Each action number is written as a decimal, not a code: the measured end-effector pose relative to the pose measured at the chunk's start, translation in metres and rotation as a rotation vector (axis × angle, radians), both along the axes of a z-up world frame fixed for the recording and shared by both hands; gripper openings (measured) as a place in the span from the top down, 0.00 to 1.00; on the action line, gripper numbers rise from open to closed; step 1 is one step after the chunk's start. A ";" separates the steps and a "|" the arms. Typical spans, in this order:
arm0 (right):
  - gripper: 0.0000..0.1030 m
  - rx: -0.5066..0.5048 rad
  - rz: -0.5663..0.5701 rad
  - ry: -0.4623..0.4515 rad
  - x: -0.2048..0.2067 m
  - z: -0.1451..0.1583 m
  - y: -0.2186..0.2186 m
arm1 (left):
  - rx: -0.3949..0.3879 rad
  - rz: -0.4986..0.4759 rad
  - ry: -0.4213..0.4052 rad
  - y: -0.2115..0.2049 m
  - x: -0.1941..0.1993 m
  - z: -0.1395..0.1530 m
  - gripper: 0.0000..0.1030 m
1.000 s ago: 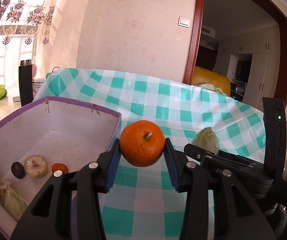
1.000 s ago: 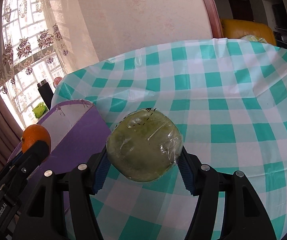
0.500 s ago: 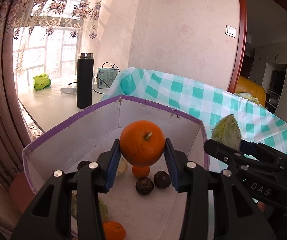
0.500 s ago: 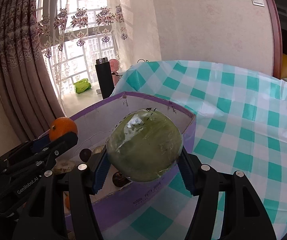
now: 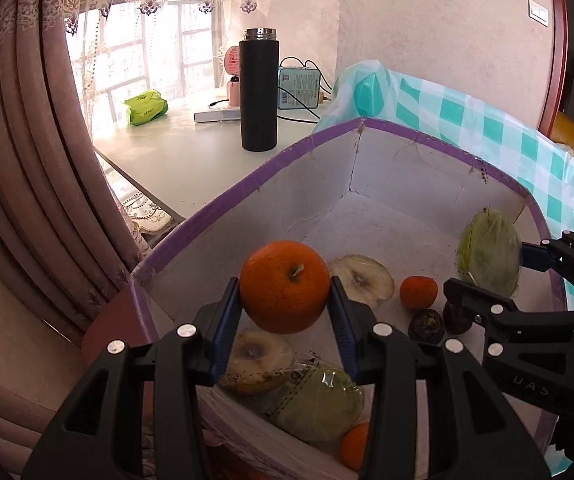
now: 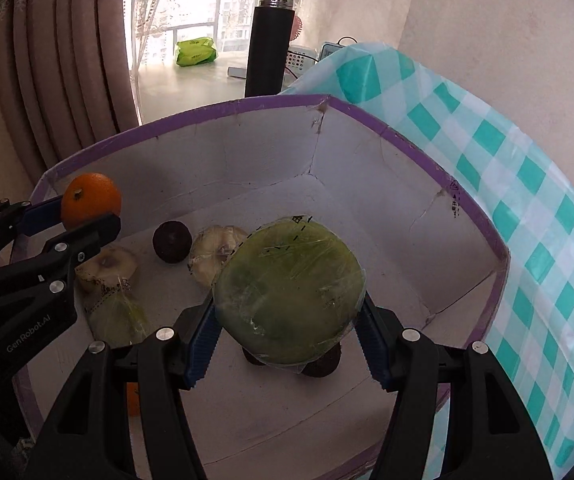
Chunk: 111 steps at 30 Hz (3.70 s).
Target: Organize fruits
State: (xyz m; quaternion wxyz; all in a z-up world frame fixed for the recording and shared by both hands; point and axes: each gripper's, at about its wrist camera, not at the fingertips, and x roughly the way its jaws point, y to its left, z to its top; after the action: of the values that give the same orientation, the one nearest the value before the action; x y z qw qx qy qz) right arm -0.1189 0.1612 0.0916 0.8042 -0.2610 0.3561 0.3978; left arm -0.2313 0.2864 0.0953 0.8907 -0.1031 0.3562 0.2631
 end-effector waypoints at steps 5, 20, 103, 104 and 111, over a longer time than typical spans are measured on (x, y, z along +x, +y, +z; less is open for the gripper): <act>0.41 -0.159 0.017 -0.001 0.014 -0.015 0.016 | 0.099 -0.034 0.133 -0.007 0.016 -0.010 0.58; 0.15 -0.273 0.005 0.018 0.030 -0.020 0.016 | 0.111 -0.134 0.247 -0.012 0.031 -0.020 0.14; 0.04 -0.309 0.002 0.018 0.006 -0.019 -0.003 | -0.057 -0.015 0.264 0.003 0.042 -0.008 0.02; 0.04 -0.306 0.001 0.020 0.006 -0.018 -0.003 | -0.055 -0.014 0.266 0.003 0.042 -0.009 0.02; 0.04 -0.243 0.009 0.078 0.010 -0.012 -0.005 | -0.048 -0.010 0.271 0.002 0.043 -0.010 0.02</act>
State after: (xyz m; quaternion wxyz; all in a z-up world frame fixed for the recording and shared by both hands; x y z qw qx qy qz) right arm -0.1084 0.1567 0.0800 0.7505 -0.3426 0.4314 0.3650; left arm -0.1879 0.2881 0.0856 0.8329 -0.0862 0.4799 0.2617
